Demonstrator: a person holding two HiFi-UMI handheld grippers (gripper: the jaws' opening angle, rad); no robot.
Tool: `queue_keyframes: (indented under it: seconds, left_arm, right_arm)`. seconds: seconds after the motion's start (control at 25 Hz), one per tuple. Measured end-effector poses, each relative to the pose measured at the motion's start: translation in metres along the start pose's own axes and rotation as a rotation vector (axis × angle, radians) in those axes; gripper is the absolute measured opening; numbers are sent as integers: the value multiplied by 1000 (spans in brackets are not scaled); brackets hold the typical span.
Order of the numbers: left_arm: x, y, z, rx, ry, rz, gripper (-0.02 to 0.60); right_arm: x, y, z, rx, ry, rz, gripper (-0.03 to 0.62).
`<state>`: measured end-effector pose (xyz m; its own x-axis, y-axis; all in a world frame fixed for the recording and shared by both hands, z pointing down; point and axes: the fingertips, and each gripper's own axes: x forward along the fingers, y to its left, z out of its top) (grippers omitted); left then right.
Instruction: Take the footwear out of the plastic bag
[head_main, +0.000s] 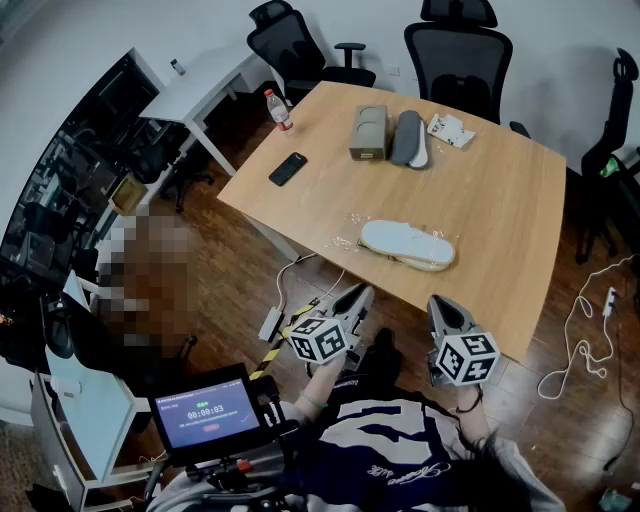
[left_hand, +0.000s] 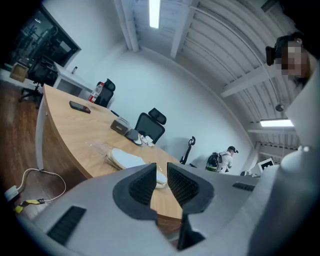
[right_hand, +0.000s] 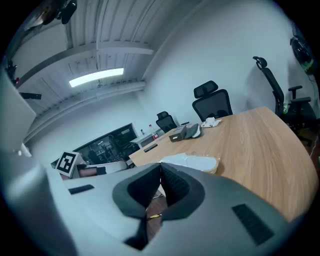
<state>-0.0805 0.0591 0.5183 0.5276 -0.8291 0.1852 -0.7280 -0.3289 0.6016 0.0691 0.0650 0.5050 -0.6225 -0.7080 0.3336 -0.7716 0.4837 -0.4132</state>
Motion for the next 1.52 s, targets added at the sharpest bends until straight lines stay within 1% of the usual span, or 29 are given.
queue_keyframes:
  seconds: [0.04,0.12,0.2,0.44,0.52,0.64,0.8,1.0,1.16,1.32,1.4,1.52]
  left_arm:
    - [7,9,4,-16,13,1,57]
    - [23,28,11,-59,39,0,102]
    - [37,47,15,-120,59,-3,151]
    - [67,104,24,-272,76,37,172]
    - [75,121,28,-318,78,54,202]
    - [85,142,31,-357,89,75,204]
    - [96,161,33,-431,91,86,204]
    - [103,171,26,-509,133,83,204]
    - [100,179,17,-553,159,103,212]
    - [107,187,21,-622,131,94,218]
    - [112,191,25,-631,122,90,218]
    - [120,198,30,-621,122,96,218]
  right_arm:
    - [11,-2,6,6,-6,-3,-9]
    - [32,-6,17,14,-11,-9,-9]
    - [52,-11,24,13,-3,-17,-9]
    - [94,-28,29,24,45,-55,-9]
    - [105,-34,31,25,60,-70,-9]
    - [122,-38,32,26,86,-83,-9]
    - [140,-41,30,33,119,-95,-9]
    - [152,-52,29,51,131,-129,-9]
    - [157,-61,30,65,131,-151,-9]
    - [165,-69,29,77,139,-163,-9]
    - [166,-71,28,84,141,-172,-9]
    - [164,-77,27,90,138,-192,-9]
